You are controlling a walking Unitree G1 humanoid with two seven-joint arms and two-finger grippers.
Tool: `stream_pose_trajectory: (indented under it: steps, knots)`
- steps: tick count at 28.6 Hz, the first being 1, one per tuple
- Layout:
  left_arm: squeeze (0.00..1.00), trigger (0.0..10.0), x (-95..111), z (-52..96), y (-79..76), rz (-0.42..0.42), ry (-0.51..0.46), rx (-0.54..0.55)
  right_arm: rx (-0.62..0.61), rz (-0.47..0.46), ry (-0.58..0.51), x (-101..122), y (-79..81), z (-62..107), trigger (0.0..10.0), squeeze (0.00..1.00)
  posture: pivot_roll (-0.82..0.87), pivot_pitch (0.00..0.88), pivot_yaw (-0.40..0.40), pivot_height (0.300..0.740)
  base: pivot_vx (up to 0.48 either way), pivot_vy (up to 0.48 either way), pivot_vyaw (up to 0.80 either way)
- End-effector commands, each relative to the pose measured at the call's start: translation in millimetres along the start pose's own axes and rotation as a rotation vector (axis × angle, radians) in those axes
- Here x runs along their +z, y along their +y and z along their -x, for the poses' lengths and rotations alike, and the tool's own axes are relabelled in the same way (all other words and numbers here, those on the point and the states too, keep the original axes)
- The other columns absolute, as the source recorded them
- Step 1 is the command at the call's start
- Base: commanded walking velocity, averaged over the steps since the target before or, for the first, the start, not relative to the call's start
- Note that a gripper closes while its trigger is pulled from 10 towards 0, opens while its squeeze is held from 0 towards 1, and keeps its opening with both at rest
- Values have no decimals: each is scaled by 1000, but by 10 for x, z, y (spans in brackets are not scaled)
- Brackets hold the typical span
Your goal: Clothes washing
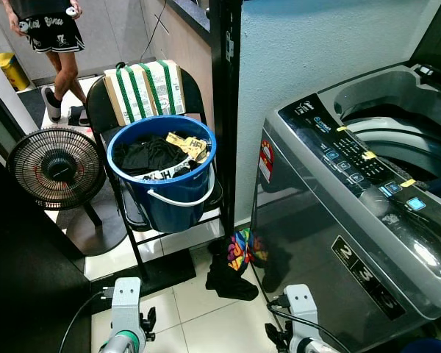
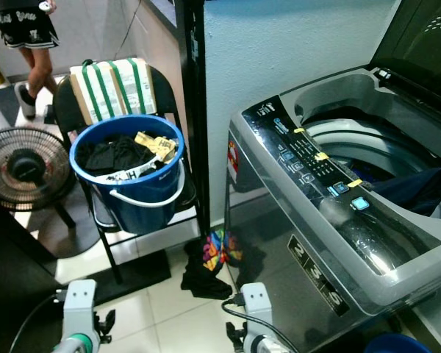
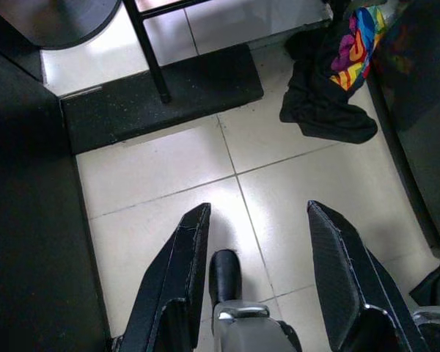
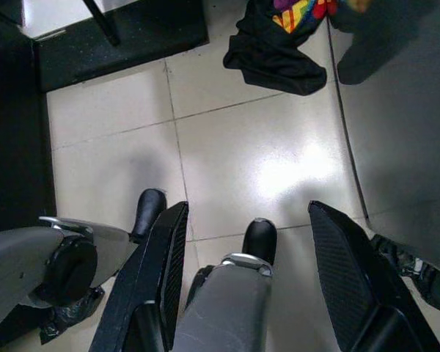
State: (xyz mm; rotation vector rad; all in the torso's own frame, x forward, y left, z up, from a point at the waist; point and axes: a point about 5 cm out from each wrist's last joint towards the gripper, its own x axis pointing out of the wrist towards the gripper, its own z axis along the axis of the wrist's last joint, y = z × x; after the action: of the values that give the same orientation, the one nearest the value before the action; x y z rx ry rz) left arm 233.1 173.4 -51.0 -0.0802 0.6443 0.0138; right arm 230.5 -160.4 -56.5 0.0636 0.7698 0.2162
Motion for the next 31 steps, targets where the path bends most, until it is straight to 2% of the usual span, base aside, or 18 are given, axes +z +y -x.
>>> stream_pose_trajectory:
  steps: [1, 6, 16, 21, 25, 31]
  knots:
    - [0, 10000, -96, 29, 29, -14, 43, 7, 0, -12, 28, -80, 21, 11, 10000, 0, -9, 55, 122, 740, 0, 0, 0]
    - [0, 10000, -115, 33, 10, -17, 48, -2, 5, -1, 28, -108, 33, 18, 10000, 0, -13, 62, 122, 740, 0, 0, 0]
    - [0, 10000, -162, 56, 38, 13, 52, 30, 36, 14, 34, -82, 66, 3, 10000, 0, 24, 58, 66, 740, 0, 0, 0]
    - [0, 10000, -208, 82, 74, 47, 52, 66, 59, 54, 39, -32, 46, -3, 10000, 0, 38, 55, 28, 740, 0, 0, 0]
    - [0, 10000, -263, 110, 86, 57, 60, 76, 53, 86, 37, -5, 47, -12, 10000, 0, 37, 49, 20, 740, 0, 0, 0]
    - [0, 10000, -279, 118, 89, 56, 62, 76, 52, 81, 38, -1, 55, -16, 10000, 0, 31, 40, 30, 740, 0, 0, 0]
